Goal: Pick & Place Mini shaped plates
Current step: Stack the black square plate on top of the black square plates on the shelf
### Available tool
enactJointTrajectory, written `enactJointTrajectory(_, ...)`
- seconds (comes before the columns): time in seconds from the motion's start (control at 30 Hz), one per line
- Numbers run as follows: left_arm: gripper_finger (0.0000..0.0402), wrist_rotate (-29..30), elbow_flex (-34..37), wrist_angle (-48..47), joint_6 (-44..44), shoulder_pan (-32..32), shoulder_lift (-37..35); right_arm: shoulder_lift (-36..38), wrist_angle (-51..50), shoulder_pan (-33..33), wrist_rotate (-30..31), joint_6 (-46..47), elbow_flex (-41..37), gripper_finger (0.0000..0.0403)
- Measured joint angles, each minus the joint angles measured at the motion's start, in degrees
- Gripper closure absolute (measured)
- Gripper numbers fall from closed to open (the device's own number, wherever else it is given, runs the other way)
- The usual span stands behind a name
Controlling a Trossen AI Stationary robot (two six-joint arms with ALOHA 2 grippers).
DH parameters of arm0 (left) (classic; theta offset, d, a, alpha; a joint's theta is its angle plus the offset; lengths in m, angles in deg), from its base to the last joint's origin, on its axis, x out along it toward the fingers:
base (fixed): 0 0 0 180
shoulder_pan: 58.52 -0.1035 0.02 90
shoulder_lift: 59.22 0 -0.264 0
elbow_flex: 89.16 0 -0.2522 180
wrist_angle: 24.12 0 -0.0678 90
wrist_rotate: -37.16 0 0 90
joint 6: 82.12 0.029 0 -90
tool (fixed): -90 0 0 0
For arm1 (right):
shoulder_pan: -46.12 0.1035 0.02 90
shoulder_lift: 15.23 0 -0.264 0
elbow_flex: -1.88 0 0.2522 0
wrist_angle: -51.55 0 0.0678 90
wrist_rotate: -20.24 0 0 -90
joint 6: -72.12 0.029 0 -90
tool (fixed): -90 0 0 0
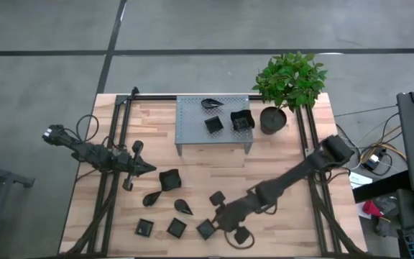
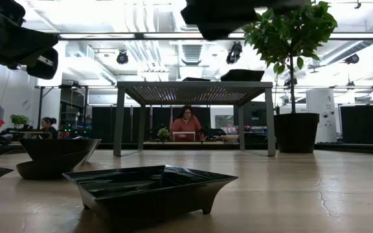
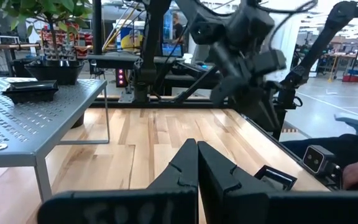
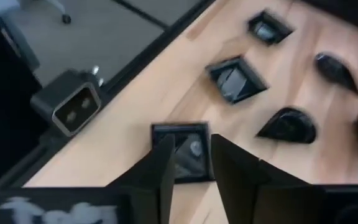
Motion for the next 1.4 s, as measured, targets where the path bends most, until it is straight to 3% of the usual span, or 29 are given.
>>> enactJointTrajectory(0.43,0.0401,0.0,0.0,0.0,0.0,0.0,0.5,-11.8,-2.2,2.3,0.0,1.5,6.5,0.0294)
enactJointTrajectory(1.4,0.0401,0.0,0.0,0.0,0.0,0.0,0.6,-14.1,-1.5,2.8,3.0,3.1,6.4,0.0342)
